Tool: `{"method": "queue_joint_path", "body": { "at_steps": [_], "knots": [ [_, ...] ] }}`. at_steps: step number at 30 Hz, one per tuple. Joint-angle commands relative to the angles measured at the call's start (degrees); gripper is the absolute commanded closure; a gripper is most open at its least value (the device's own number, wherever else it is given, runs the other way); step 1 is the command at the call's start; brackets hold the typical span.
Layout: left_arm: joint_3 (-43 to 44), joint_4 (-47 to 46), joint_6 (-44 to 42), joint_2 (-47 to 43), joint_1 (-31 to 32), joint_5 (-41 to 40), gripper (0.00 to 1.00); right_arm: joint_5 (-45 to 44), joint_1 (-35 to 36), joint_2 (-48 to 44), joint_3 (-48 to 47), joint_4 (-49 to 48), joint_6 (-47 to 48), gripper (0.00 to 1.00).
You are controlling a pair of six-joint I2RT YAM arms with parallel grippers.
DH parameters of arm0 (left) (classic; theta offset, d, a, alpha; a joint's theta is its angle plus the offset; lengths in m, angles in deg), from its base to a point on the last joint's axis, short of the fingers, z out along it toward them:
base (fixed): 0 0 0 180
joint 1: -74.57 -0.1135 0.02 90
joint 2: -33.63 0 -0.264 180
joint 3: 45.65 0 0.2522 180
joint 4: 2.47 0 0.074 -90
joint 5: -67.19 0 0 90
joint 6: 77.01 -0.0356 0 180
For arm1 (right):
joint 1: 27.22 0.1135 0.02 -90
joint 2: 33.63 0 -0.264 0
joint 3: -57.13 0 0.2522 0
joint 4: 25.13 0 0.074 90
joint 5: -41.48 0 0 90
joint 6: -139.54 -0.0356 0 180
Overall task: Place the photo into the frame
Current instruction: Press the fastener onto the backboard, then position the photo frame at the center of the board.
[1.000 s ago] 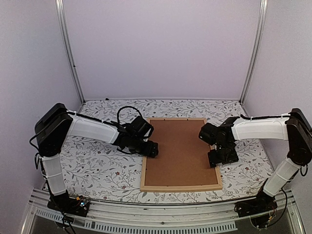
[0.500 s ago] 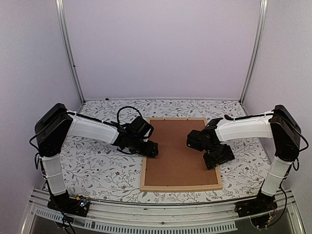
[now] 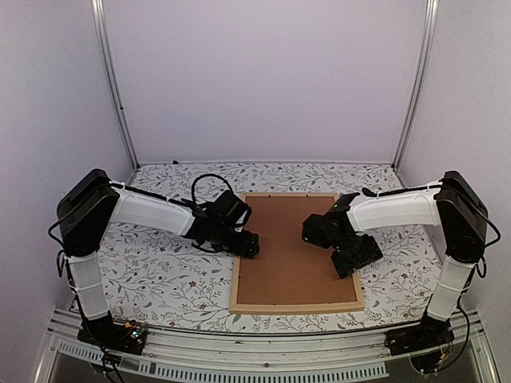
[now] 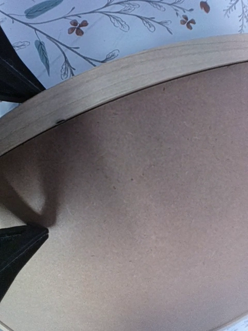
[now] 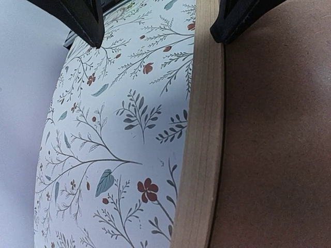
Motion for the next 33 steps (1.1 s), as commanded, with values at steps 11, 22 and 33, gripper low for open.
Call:
{"method": "queue_joint_path", "body": {
  "at_steps": [11,22,33],
  "knots": [
    [-1.5,1.15,-0.27,2.56,2.04,1.26,0.18,24.34,-0.39,1.01,4.04,-30.42,3.89,0.2],
    [-1.65,2.56,-0.48,0.3,1.98,-0.23,0.17,22.69,-7.0,-9.32,7.99,-31.34,5.82,0.2],
    [-3.21,7.21,-0.84,-9.32,0.53,-4.83,0.17,30.49,-21.98,-20.05,14.8,-38.23,12.93,0.2]
  ]
}}
